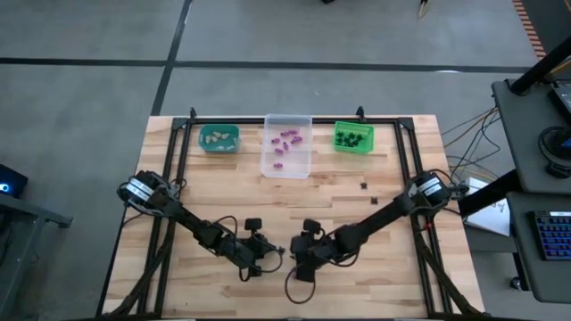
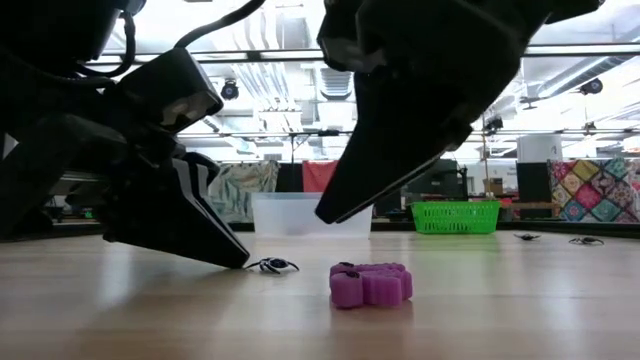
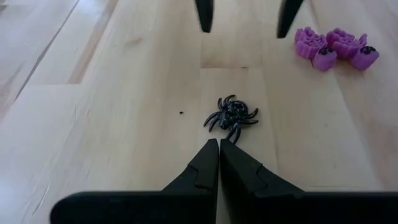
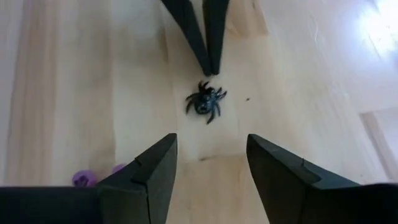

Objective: Sort Halloween decoration
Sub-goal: Put the black spider toy into the green bin

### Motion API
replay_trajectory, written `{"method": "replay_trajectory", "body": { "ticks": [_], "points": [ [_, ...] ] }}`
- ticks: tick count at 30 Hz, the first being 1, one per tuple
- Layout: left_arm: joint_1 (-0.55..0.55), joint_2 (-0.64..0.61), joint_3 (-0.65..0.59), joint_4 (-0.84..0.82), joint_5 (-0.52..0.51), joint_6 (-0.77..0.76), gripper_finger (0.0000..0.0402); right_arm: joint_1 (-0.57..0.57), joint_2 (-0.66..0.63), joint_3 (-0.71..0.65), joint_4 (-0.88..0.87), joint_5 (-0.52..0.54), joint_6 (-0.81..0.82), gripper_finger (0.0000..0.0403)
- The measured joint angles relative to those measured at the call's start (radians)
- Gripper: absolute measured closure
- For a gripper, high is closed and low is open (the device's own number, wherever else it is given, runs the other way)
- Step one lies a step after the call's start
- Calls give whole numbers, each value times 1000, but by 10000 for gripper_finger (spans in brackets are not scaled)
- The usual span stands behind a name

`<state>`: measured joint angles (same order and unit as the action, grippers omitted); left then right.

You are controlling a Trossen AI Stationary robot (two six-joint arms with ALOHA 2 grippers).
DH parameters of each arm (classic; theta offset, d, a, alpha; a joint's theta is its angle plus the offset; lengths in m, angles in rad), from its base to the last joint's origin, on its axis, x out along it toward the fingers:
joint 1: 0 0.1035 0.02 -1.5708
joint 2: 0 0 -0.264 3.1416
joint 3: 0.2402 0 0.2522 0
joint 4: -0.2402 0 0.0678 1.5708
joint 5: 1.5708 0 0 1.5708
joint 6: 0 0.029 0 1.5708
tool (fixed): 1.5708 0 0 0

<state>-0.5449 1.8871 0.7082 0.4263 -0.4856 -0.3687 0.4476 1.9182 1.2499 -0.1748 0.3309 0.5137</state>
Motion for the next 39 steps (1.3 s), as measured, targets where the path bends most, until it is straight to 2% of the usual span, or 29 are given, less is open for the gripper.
{"method": "replay_trajectory", "body": {
  "ticks": [15,19,27,31,39],
  "points": [
    [0,-5,-1,2,-3,-5,402,-27,30,-2,29,10,-4,215],
    [0,-14,-2,-8,-2,-6,402,-20,30,0,41,11,-61,215],
    [0,-17,-2,-3,-2,-3,402,-18,81,-35,225,11,-158,215],
    [0,-2,0,70,-1,1,402,-23,122,-35,252,14,-142,216],
    [0,32,0,86,-6,-7,402,-33,146,-34,271,9,-146,216]
  ]
}}
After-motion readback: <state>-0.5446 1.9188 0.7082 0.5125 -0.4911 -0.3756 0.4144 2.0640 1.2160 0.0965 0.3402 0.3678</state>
